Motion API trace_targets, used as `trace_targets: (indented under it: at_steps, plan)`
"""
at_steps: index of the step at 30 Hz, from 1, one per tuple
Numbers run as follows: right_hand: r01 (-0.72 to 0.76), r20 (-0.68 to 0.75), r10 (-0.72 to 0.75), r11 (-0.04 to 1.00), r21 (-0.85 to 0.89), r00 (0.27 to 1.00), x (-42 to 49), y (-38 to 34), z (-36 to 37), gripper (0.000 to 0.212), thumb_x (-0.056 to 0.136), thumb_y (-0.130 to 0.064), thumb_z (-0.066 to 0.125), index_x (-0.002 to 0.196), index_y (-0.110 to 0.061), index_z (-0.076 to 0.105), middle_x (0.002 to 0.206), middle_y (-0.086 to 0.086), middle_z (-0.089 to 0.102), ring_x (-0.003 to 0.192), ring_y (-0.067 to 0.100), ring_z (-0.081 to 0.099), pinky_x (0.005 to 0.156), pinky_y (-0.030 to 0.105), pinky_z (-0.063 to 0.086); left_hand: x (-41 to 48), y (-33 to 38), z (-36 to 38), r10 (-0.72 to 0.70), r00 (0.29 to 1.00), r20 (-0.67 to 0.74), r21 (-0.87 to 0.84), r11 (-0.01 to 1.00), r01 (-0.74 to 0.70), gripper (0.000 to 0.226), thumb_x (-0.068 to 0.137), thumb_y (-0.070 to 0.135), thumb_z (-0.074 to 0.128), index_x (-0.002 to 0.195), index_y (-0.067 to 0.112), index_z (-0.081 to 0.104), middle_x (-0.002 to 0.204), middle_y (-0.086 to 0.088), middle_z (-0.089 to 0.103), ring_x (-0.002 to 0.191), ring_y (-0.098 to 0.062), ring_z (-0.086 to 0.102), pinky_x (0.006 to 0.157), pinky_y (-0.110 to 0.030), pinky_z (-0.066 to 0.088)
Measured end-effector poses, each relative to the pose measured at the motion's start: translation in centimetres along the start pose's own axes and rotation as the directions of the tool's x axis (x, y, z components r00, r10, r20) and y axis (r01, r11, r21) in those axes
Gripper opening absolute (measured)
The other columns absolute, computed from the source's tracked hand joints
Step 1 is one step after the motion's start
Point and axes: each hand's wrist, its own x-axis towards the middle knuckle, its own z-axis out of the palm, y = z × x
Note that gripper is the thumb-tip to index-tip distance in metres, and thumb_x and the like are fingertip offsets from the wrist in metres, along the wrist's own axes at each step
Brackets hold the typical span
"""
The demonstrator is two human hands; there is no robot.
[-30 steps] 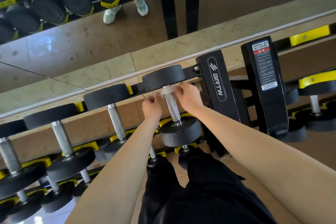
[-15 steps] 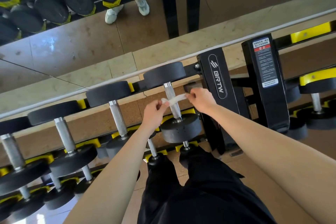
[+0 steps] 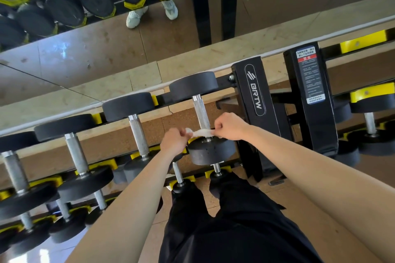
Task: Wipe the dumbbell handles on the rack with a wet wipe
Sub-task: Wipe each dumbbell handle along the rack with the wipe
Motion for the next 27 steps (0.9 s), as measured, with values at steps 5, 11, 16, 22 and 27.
trace_targets:
  at_steps: [5,11,16,22,27]
  plan:
    - [-0.182,0.032,0.188,0.975,-0.128,0.982,0.4,2.4,-1.4,0.038,0.092,-0.048,0.065,0.084,-0.011,0.072,0.087,0.004,0.071,0.078,0.018,0.068,0.070,0.027,0.054,-0.5,1.0,0.1,0.212,0.958,0.193,0.012,0.976,-0.218,0.025,0.095,0.041,0.065,0.108,0.021,0.068,0.107,0.003,0.065,0.094,-0.011,0.060,0.085,-0.029,0.050]
    - [-0.058,0.066,0.060,0.998,-0.022,0.996,0.5,-0.1,-0.2,0.031,0.092,-0.036,0.067,0.075,-0.009,0.067,0.079,0.003,0.069,0.074,0.017,0.065,0.064,0.023,0.048,0.5,-0.5,0.6,0.029,0.999,0.023,0.118,0.993,-0.031,0.028,0.097,0.044,0.061,0.112,0.020,0.064,0.102,0.001,0.067,0.089,-0.015,0.063,0.083,-0.034,0.054]
    - [-0.193,-0.101,0.184,0.977,-0.089,0.978,0.5,2.0,-0.6,0.037,0.091,-0.050,0.065,0.085,-0.014,0.069,0.081,0.002,0.069,0.073,0.017,0.067,0.067,0.030,0.055,-0.2,0.8,0.0,0.232,0.960,0.155,0.065,0.968,-0.244,0.020,0.098,0.042,0.061,0.102,0.023,0.063,0.099,0.004,0.062,0.088,-0.013,0.059,0.077,-0.029,0.049]
    - [-0.030,-0.118,0.019,0.995,-0.092,0.993,0.7,-0.2,-0.4,0.030,0.096,-0.041,0.061,0.074,-0.019,0.058,0.080,0.001,0.066,0.076,0.017,0.066,0.070,0.030,0.056,0.9,0.7,0.2,0.059,0.998,0.009,0.142,0.988,-0.060,0.033,0.099,0.042,0.059,0.121,0.018,0.063,0.100,0.005,0.063,0.089,-0.013,0.062,0.079,-0.032,0.053]
    - [-0.039,-0.283,-0.002,0.990,-0.139,0.959,0.5,1.5,-0.9,0.036,0.097,-0.049,0.056,0.069,-0.028,0.047,0.082,-0.006,0.054,0.071,0.012,0.056,0.063,0.028,0.050,0.5,1.5,-0.6,0.208,0.976,-0.062,0.121,0.972,-0.199,0.027,0.102,0.041,0.053,0.117,0.020,0.060,0.099,0.006,0.060,0.088,-0.013,0.059,0.070,-0.028,0.045]
